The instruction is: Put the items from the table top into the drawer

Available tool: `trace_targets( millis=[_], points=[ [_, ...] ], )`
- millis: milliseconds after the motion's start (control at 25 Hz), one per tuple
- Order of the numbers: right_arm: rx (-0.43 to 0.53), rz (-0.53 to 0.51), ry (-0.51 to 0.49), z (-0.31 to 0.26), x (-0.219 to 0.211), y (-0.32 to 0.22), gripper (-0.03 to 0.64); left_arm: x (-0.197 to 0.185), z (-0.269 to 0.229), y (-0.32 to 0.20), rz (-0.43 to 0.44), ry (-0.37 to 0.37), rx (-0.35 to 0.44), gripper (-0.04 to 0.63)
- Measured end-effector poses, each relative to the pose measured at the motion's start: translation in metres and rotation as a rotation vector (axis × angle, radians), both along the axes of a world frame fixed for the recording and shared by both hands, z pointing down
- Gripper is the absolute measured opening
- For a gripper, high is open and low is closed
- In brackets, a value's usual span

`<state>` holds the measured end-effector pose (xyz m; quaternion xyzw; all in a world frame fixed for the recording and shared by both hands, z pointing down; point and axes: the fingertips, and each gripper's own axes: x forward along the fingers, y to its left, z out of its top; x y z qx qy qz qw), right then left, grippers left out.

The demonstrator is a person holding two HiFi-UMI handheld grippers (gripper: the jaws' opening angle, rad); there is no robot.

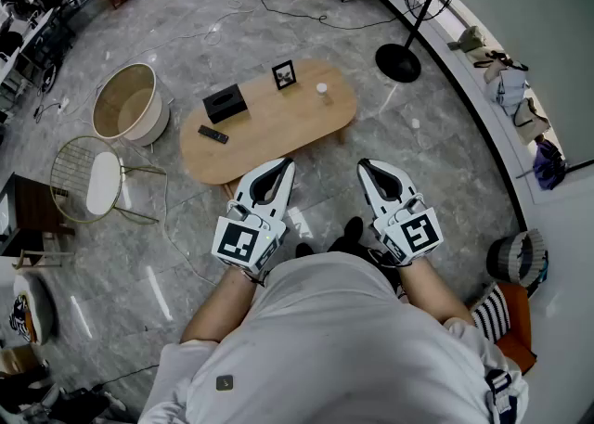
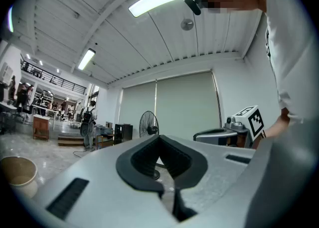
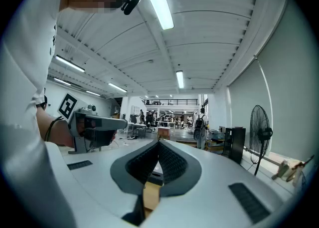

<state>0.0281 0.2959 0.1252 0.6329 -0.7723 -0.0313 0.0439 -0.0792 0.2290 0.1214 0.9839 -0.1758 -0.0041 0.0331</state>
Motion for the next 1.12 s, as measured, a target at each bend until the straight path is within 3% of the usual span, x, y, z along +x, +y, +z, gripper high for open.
trace_targets(
  millis=[360, 640, 840, 1120],
  points=[
    [0.01, -0.025, 0.005, -0.002, 0.008, -0.007, 0.026, 0.012, -0.007, -0.006, 0.009, 0.033, 0.042, 0.009],
    [0.028, -0.047, -0.024, -0.004, 0.045, -0.024, 0.026, 0.043, -0.005, -0.02, -0.024, 0.012, 0.04, 0.009],
    [0.018, -0.062, -0.052, 0.004, 0.094, -0.04, 0.026, 0.085, -0.002, -0.031, -0.051, -0.002, 0.041, 0.009],
    [0.01, -0.093, -0.065, 0.007, 0.185, -0.061, 0.026, 0.178, -0.001, -0.05, -0.066, -0.012, 0.037, 0.009]
  ],
)
